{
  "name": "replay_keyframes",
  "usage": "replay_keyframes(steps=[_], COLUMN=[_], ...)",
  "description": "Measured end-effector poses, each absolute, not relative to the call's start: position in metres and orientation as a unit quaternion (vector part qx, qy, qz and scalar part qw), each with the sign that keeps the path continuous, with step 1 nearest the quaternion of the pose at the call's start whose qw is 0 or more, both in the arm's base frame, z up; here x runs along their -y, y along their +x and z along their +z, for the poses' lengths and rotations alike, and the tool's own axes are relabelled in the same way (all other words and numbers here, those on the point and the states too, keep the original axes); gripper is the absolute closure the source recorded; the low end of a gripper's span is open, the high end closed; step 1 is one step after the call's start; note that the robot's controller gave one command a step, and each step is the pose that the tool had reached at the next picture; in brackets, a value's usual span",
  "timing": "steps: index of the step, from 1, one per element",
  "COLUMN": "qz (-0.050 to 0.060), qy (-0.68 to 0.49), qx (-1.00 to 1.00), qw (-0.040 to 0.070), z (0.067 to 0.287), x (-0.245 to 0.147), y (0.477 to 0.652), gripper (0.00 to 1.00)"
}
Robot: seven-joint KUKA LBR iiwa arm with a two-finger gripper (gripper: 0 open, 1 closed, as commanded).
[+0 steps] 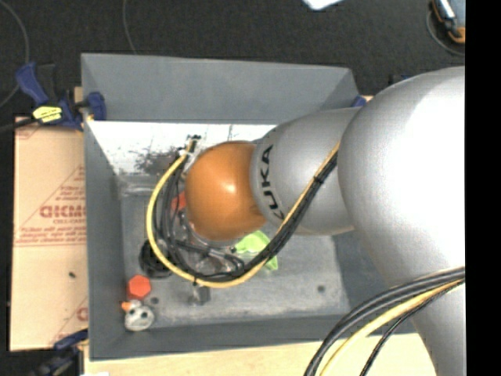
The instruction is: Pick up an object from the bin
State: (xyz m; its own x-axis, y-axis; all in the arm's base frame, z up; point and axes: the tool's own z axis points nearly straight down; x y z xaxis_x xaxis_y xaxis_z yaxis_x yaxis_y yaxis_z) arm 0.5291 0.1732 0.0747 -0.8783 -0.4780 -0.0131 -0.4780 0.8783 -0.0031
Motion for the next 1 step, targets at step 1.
replay_keyframes(steps=[1], qz=[0.0], qy=[-0.249], qx=[-0.969], qw=[0.006], z=[0.0746], x=[-0.173], y=[0.5288], gripper=[0.0])
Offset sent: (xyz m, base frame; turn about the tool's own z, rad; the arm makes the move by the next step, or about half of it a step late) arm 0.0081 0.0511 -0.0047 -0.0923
